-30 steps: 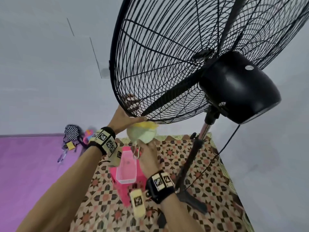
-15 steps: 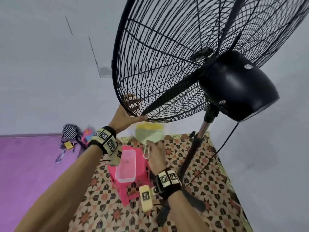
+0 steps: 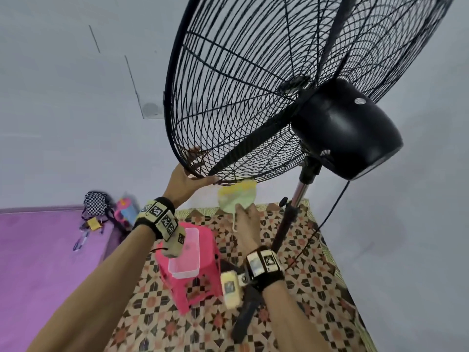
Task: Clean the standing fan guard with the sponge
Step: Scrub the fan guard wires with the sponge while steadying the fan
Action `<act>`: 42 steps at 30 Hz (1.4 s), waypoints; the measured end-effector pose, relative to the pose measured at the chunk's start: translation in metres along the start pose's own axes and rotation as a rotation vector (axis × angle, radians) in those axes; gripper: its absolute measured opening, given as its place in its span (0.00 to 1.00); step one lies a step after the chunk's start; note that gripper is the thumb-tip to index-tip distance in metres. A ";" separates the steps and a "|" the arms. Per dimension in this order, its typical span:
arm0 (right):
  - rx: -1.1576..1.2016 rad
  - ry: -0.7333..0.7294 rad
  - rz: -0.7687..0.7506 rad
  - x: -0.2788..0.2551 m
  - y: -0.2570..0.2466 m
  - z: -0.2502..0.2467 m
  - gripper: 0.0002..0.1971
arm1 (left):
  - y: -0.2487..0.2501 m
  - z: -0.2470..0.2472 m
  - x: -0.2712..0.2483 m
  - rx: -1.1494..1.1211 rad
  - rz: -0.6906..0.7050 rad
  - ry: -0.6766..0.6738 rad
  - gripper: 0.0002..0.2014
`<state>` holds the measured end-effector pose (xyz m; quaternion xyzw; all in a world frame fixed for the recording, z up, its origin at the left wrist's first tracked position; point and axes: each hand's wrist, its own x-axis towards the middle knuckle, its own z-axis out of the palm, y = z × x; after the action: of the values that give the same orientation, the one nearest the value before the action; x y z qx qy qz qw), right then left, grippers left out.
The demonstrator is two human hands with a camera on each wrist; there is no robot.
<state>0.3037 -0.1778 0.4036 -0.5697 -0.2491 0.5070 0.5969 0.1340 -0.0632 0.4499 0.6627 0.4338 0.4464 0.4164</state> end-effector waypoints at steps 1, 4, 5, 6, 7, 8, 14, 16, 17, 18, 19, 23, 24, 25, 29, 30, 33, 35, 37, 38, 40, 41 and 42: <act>0.025 0.041 0.035 0.006 -0.004 0.000 0.10 | 0.000 0.002 -0.002 -0.009 -0.002 0.007 0.46; 0.043 0.057 0.030 0.013 -0.012 0.010 0.22 | 0.000 0.001 -0.003 -0.013 0.000 0.012 0.48; 0.027 0.014 0.023 0.008 -0.014 0.013 0.22 | 0.001 0.000 -0.002 -0.010 -0.001 0.014 0.48; 0.001 -0.045 0.004 0.001 -0.015 0.014 0.20 | 0.002 0.000 -0.001 -0.008 -0.002 0.017 0.47; -0.030 -0.094 -0.009 -0.009 -0.016 0.015 0.17 | 0.004 0.000 0.001 -0.008 -0.001 0.020 0.46; -0.057 -0.128 -0.031 -0.016 -0.014 0.013 0.15 | 0.005 0.001 0.002 -0.009 -0.002 0.022 0.44; -0.114 0.121 -0.017 -0.003 -0.019 -0.009 0.16 | -0.003 0.005 -0.005 -0.040 -0.010 0.030 0.41; -0.020 0.163 -0.008 0.012 -0.024 -0.005 0.18 | -0.002 0.006 -0.008 -0.049 -0.007 0.031 0.40; 0.015 0.157 -0.032 0.015 -0.024 0.001 0.16 | 0.000 0.006 -0.007 -0.042 0.001 0.031 0.39; 0.009 0.144 -0.052 0.012 -0.025 0.008 0.14 | 0.001 0.005 -0.006 -0.036 0.008 0.032 0.39; -0.015 0.101 -0.068 0.007 -0.023 0.011 0.12 | 0.001 0.004 -0.005 -0.036 0.005 0.031 0.40; -0.060 -0.092 -0.113 -0.021 -0.015 -0.002 0.08 | 0.002 0.000 0.003 -0.042 -0.012 0.005 0.45; -0.066 -0.066 -0.119 -0.019 -0.014 -0.009 0.07 | 0.001 0.000 0.003 -0.042 -0.018 0.003 0.45; -0.080 0.013 -0.124 -0.014 -0.014 -0.016 0.06 | 0.001 0.001 0.001 -0.039 -0.020 0.005 0.43; -0.218 0.260 -0.168 0.016 -0.027 -0.026 0.12 | 0.002 0.007 -0.005 -0.044 -0.022 0.018 0.35; -0.222 0.227 -0.178 0.015 -0.030 -0.021 0.14 | 0.002 0.007 -0.005 -0.040 -0.019 0.022 0.34; -0.235 0.051 -0.212 -0.009 -0.034 -0.009 0.14 | 0.004 0.007 -0.004 -0.044 -0.013 0.024 0.31; -0.221 -0.055 -0.237 -0.026 -0.032 -0.012 0.14 | 0.003 0.006 -0.001 -0.036 -0.007 0.021 0.32; -0.228 -0.015 -0.247 -0.024 -0.028 -0.022 0.14 | 0.001 0.006 0.000 -0.037 -0.001 0.013 0.35; -0.210 0.044 -0.233 -0.016 -0.026 -0.028 0.15 | -0.001 0.005 0.000 -0.036 0.007 0.014 0.38; -0.165 0.157 -0.181 0.000 -0.027 -0.034 0.12 | -0.004 0.004 -0.001 -0.047 0.007 0.016 0.44; -0.158 0.192 -0.170 0.006 -0.030 -0.033 0.11 | -0.004 0.004 -0.002 -0.054 0.008 0.017 0.46; -0.166 0.207 -0.175 0.010 -0.032 -0.030 0.11 | -0.004 0.004 -0.003 -0.056 0.008 0.021 0.46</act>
<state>0.3437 -0.1760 0.4236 -0.6423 -0.2760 0.3695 0.6122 0.1368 -0.0654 0.4442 0.6479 0.4225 0.4669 0.4285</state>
